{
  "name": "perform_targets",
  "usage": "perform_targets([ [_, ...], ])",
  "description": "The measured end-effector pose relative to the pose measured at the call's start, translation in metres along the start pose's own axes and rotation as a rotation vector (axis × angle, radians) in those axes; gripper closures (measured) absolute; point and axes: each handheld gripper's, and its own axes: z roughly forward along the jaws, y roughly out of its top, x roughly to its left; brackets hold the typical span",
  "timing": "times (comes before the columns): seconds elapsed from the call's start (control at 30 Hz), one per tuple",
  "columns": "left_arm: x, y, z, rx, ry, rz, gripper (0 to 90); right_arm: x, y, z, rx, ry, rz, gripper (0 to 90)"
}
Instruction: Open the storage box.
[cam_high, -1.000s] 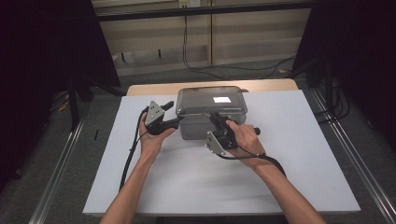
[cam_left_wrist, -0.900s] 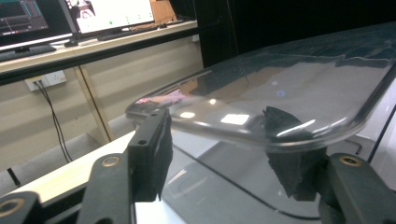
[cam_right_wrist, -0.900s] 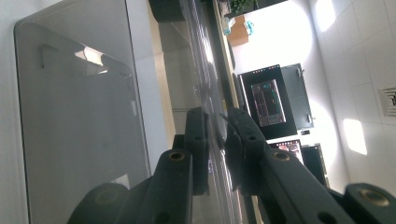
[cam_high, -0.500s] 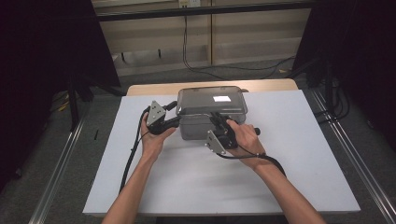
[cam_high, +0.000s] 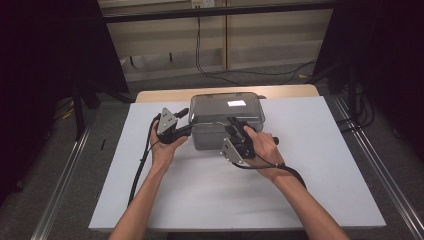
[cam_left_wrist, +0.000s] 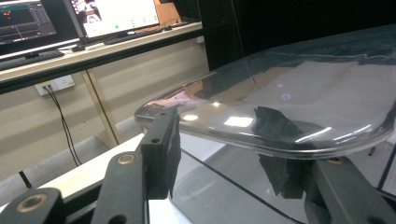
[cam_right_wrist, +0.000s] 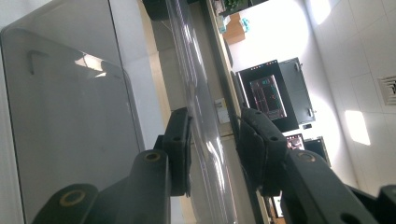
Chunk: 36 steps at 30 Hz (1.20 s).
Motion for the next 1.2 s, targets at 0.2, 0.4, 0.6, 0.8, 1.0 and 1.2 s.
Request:
perform_targets([
  [0.2, 0.000, -0.001, 0.001, -0.006, 0.003, -0.014, 50.2, -0.002, -0.002, -0.001, 0.000, -0.003, 0.027, 60.4],
  [0.4, 0.001, 0.000, 0.001, -0.004, -0.001, -0.001, 54.0, -0.004, -0.008, -0.004, 0.009, 0.001, 0.057, 58.1],
  [0.6, 0.002, 0.001, 0.001, -0.005, -0.004, -0.001, 55.2, -0.008, -0.018, -0.008, 0.024, -0.008, 0.098, 56.6],
  [0.8, 0.003, 0.003, 0.001, -0.002, 0.002, 0.007, 55.1, -0.012, -0.034, -0.013, 0.042, -0.013, 0.173, 54.1],
  [1.0, 0.004, 0.003, 0.002, 0.001, 0.006, 0.003, 54.5, -0.016, -0.048, -0.015, 0.053, -0.013, 0.255, 50.9],
  [1.2, 0.004, 0.004, 0.002, -0.005, 0.008, 0.001, 54.5, -0.020, -0.060, -0.014, 0.052, -0.014, 0.327, 47.0],
])
